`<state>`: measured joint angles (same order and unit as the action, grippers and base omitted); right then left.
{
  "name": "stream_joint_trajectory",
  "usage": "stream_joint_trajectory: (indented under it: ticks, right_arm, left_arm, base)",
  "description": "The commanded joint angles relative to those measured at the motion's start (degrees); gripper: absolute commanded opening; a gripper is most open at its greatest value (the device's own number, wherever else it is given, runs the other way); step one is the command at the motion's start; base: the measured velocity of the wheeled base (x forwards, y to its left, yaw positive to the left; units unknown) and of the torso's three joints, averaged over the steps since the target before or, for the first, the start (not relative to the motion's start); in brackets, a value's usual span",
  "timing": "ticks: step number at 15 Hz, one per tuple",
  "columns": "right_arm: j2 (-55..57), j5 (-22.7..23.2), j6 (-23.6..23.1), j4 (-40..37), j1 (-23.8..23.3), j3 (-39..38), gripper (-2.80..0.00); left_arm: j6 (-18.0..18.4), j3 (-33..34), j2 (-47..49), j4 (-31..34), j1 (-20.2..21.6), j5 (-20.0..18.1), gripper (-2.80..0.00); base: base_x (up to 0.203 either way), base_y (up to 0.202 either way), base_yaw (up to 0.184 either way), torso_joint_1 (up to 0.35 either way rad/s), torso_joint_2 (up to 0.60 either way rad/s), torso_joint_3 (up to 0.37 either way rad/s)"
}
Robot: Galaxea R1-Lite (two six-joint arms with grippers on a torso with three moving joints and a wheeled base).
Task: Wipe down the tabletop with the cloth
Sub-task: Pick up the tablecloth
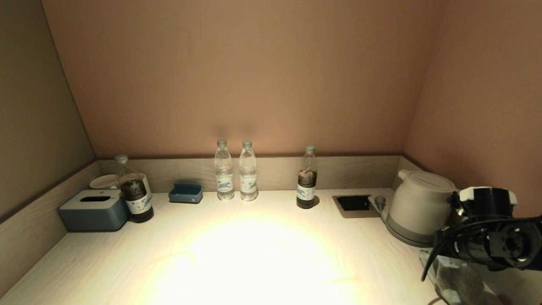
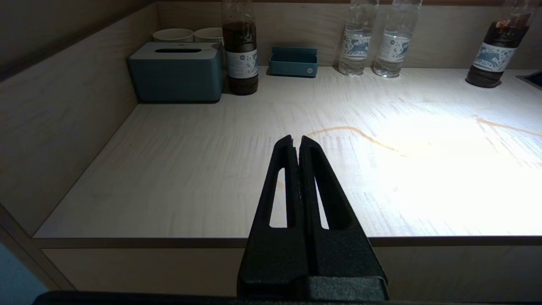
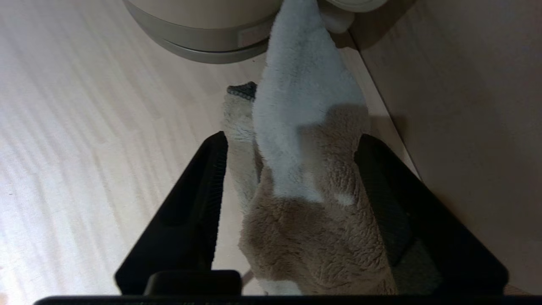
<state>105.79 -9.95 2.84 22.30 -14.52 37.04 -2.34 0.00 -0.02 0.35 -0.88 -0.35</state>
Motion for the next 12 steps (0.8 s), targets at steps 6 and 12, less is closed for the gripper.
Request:
stream_joint_trajectory:
  ticks: [6, 12]
  right_arm:
    - [9.4, 0.0, -0.2, 4.4, -3.3, 1.6, 0.00]
    - [13.7, 0.0, 0.0, 7.3, -3.4, 1.2, -2.80]
  left_arm:
    - [0.0, 0.0, 0.0, 0.0, 0.0, 0.0, -2.80]
    - [0.1, 0.0, 0.0, 0.0, 0.0, 0.0, -2.80]
  base:
    - [0.000, 0.000, 0.000, 0.000, 0.00, 0.000]
    - [0.000, 0.000, 0.000, 0.000, 0.00, 0.000]
